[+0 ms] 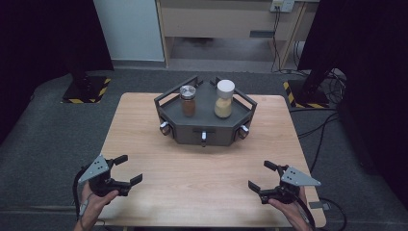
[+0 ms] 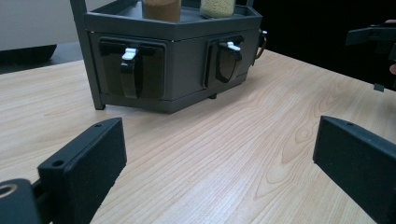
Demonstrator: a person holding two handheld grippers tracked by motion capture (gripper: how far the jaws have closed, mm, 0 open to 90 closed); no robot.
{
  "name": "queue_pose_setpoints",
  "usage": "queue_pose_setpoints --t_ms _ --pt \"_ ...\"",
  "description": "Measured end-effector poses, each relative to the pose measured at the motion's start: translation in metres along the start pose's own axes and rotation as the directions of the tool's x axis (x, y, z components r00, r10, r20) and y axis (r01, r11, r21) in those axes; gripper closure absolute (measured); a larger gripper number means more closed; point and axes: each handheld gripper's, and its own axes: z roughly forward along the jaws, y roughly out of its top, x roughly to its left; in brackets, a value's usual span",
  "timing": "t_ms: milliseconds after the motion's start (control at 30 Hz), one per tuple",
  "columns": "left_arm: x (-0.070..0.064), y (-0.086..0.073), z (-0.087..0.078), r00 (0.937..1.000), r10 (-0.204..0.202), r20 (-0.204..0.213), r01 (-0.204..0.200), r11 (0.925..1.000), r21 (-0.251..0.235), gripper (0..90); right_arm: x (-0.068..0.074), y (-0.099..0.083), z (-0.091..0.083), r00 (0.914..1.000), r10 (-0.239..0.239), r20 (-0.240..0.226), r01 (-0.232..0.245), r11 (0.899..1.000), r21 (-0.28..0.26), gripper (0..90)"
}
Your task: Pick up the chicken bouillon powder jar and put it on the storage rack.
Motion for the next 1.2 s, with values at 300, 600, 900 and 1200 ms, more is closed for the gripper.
queue_pose_setpoints --t_ms 300,600,900,1200 --pt "0.0001 -0.0001 -0.0007 1.0 0.0 -0.002 0.0 1.0 -0.004 1.6 0.0031 -0.001 -0.0024 0.9994 0.005 0.034 -0.005 1.0 -0.01 3.4" --pt "-0.001 -0.0006 -0.0008 1.0 0.005 -0.004 -0.005 0.9999 -0.01 1.9 0.0051 -0.0041 -0.0065 0.9961 0.027 0.084 -0.024 0.999 -0.03 3.4" --pt "0.0001 -0.003 -0.003 0.9999 -0.007 -0.013 0.007 0.9996 -0.028 2.3 0.005 -0.0053 -0.0074 0.9937 0.038 0.106 -0.034 0.999 -0.037 3.7" --pt "0.0006 -0.0027 -0.0017 0.9999 -0.007 -0.008 0.007 0.9997 -0.024 2.3 0.0043 -0.0056 -0.0077 0.993 0.047 0.108 -0.044 0.998 -0.038 3.9"
